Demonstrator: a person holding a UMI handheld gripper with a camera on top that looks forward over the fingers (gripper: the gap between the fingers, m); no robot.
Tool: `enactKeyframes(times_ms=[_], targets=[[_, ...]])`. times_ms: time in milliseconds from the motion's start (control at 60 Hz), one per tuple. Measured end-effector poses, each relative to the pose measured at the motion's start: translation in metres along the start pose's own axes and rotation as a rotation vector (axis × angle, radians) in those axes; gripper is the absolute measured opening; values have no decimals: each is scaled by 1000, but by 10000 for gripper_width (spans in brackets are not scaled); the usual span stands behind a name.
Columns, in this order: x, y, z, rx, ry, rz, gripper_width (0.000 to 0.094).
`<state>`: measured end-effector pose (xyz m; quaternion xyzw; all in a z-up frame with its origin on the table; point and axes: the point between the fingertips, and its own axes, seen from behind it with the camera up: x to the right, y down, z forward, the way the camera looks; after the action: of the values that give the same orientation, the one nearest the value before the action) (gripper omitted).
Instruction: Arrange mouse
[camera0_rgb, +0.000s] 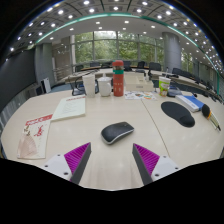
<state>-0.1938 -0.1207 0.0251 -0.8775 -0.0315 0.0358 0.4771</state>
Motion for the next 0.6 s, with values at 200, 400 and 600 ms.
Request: enactKeyframes(times_ms=[200,400,600], targets=[[-7,-8,61,-39,-3,3,864],[-7,-28,97,-49,0,6,858],[-14,-35,122,-67,-6,-34,837]])
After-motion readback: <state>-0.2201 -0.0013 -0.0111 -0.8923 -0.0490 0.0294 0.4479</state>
